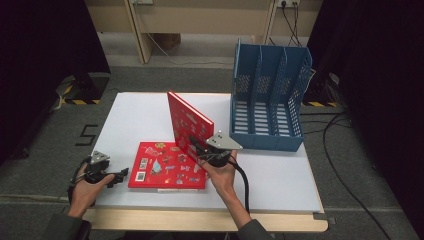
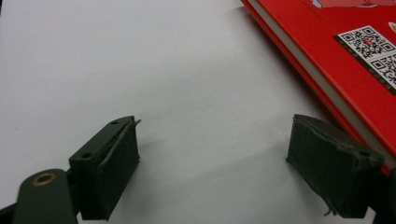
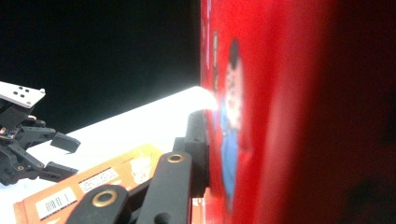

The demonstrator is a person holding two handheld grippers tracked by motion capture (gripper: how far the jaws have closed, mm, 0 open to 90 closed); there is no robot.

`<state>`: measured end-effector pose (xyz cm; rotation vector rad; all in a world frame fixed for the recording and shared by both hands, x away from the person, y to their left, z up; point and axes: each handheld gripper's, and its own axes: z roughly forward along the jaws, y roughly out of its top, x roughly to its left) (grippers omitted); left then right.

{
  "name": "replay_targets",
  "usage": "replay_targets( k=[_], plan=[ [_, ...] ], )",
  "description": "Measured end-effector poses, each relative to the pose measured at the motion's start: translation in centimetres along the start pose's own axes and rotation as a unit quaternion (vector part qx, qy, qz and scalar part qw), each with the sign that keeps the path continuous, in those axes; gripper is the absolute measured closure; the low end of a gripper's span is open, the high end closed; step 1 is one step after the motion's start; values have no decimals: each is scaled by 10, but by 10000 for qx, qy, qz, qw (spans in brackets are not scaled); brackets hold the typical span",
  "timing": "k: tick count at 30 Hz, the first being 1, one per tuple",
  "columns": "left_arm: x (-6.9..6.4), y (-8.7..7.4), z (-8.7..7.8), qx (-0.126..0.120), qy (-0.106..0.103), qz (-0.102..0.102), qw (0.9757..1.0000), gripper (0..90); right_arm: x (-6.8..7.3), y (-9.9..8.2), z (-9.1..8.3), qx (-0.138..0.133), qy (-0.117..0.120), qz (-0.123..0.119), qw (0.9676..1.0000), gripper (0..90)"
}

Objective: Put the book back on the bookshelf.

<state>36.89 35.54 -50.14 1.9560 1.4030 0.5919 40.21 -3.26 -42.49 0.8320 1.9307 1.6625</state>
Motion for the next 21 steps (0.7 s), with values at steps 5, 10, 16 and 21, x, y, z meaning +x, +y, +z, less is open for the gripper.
replay_targets(
  k=[5,10,16,21],
  plan=[
    [0,0,0,-1,-8,10,10000,153,-3,1,-2,12,84,153,9998,789],
    [0,0,0,0,-12,12,10000,153,-8,3,-7,-8,119,338,9994,790],
    [0,0,0,-3,-23,9,10000,153,-13,5,-13,-53,143,434,9989,791],
    [-1,0,0,-1,-31,12,10000,154,-15,9,-19,-125,116,430,9989,792]
  ],
)
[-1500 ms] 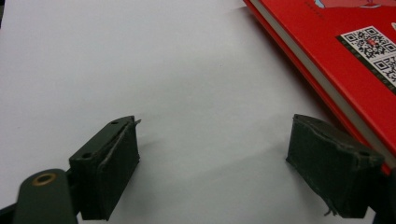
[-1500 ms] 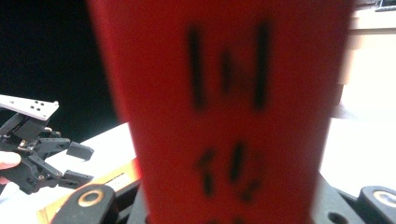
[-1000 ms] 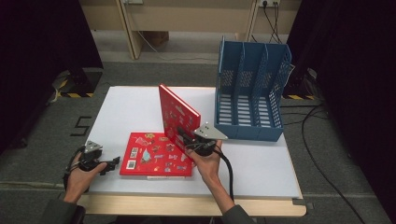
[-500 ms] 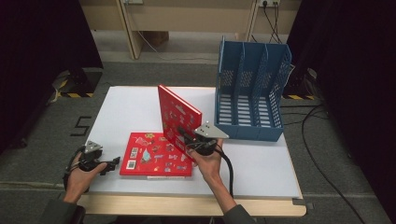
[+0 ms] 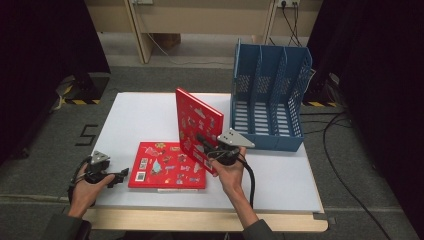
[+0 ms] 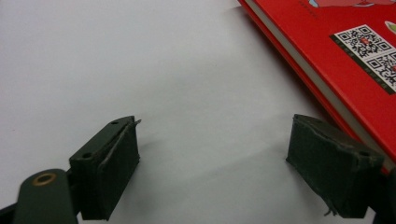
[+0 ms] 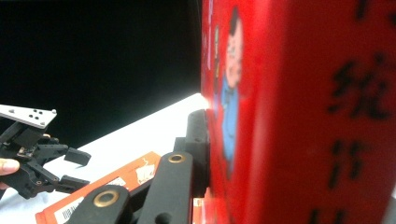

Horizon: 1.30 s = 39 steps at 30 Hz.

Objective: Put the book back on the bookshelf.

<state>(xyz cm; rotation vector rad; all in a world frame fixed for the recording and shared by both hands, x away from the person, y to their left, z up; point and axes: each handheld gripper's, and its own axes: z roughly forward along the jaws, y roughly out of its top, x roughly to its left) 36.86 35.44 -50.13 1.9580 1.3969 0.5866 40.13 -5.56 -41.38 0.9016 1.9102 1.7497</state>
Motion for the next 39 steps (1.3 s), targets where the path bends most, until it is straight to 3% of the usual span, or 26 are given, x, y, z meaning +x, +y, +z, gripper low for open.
replay_targets(
  k=[13,23,26,33,39],
  plan=[
    [0,0,0,-2,-9,-15,10000,152,-4,21,-39,-290,-205,-96,9993,793],
    [0,0,0,-5,-7,-20,10000,148,-13,30,-77,-405,-312,21,9987,793],
    [0,0,0,-8,-11,-12,10000,148,-17,34,-88,-397,-389,-37,9984,793],
    [1,0,1,-6,-23,-22,10000,144,-33,43,-127,-545,-597,78,9967,793],
    [1,0,1,-32,-28,-18,10000,142,-46,57,-156,-632,-975,-52,9932,793]
  ],
)
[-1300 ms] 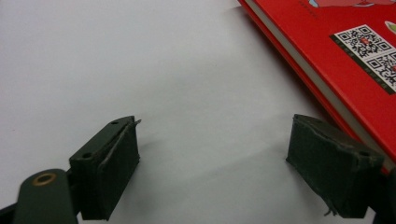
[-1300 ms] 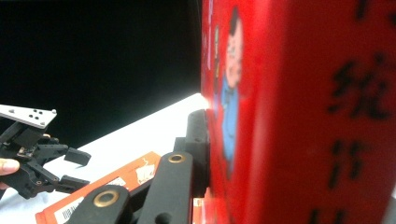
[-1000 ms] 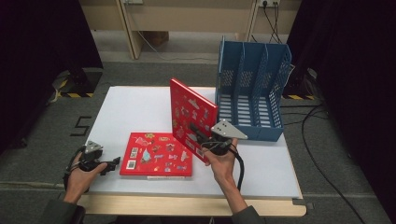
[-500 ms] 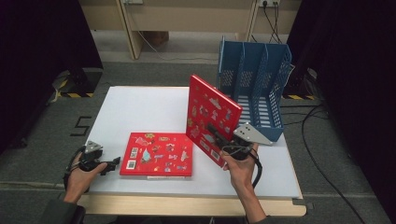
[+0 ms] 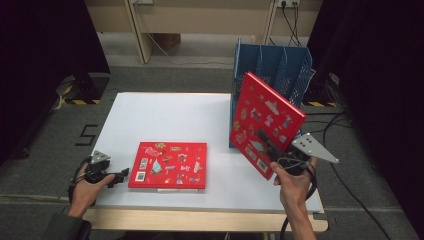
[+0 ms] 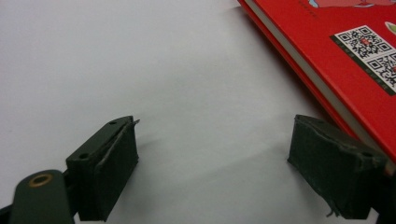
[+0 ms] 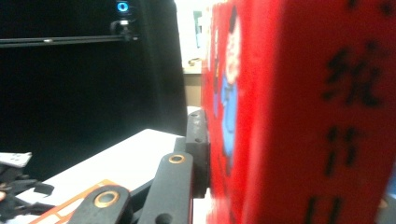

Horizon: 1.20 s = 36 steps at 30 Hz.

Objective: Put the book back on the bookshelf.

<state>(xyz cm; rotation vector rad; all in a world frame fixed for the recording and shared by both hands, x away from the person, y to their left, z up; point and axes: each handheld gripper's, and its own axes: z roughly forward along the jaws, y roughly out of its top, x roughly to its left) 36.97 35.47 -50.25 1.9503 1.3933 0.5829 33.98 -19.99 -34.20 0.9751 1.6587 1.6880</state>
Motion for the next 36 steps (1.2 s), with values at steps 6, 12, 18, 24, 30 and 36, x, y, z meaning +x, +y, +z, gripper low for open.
replay_targets(
  k=[6,12,18,24,30,36],
  plan=[
    [0,0,0,-2,0,1,10000,141,-29,14,-3,-106,-461,14,9989,793],
    [0,0,0,6,5,9,10000,139,-54,24,15,-128,-951,60,9954,793],
    [0,0,0,6,5,14,10000,138,-69,26,46,-65,-1320,26,9912,793],
    [0,0,0,2,5,8,10000,138,-82,24,72,-83,-1663,123,9860,794],
    [0,0,0,-4,3,10,10000,138,-97,23,107,26,-2070,154,9782,793],
    [0,0,0,7,9,23,10000,139,-106,18,135,163,-2219,151,9748,793]
  ],
)
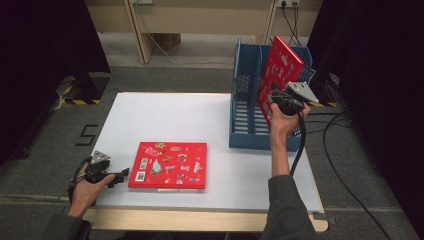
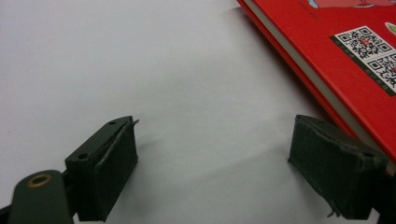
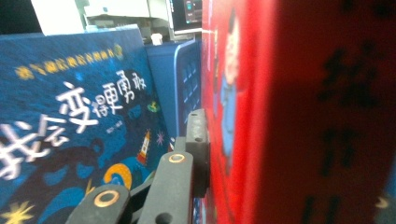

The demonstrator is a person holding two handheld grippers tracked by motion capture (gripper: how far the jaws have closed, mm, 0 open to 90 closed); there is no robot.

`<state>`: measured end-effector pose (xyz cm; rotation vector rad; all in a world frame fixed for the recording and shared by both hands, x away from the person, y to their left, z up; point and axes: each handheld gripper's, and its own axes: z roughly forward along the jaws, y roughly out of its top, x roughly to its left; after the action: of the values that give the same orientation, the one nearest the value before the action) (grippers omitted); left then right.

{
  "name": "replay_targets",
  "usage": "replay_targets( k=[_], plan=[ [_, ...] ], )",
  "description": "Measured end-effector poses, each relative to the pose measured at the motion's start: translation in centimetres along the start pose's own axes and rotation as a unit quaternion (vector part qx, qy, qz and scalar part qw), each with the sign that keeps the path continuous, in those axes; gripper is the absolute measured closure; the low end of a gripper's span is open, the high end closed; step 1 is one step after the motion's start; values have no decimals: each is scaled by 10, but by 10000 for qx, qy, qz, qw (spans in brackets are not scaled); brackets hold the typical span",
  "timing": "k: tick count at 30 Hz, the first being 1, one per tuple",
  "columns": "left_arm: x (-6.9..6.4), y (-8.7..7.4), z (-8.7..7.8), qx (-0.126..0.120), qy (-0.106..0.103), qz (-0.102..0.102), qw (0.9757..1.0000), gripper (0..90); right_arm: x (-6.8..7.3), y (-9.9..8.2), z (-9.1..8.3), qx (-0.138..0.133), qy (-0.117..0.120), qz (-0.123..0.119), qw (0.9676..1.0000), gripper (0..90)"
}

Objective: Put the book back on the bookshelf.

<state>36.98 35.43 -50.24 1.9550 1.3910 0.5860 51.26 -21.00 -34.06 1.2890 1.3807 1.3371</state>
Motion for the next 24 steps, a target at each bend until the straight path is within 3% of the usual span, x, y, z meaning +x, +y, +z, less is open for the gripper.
replay_targets(
  k=[7,15,19,24],
  plan=[
    [0,0,0,-15,-4,-2,10000,142,7,-11,30,188,-134,-22,9997,793],
    [0,0,0,-25,5,0,10000,143,13,-15,42,315,-240,-116,9991,791],
    [0,-1,0,-35,0,-16,10000,144,12,-20,49,398,-321,-32,9987,791],
    [0,-1,0,-36,-1,-21,10000,143,13,-26,56,530,-255,-150,9982,786]
  ],
)
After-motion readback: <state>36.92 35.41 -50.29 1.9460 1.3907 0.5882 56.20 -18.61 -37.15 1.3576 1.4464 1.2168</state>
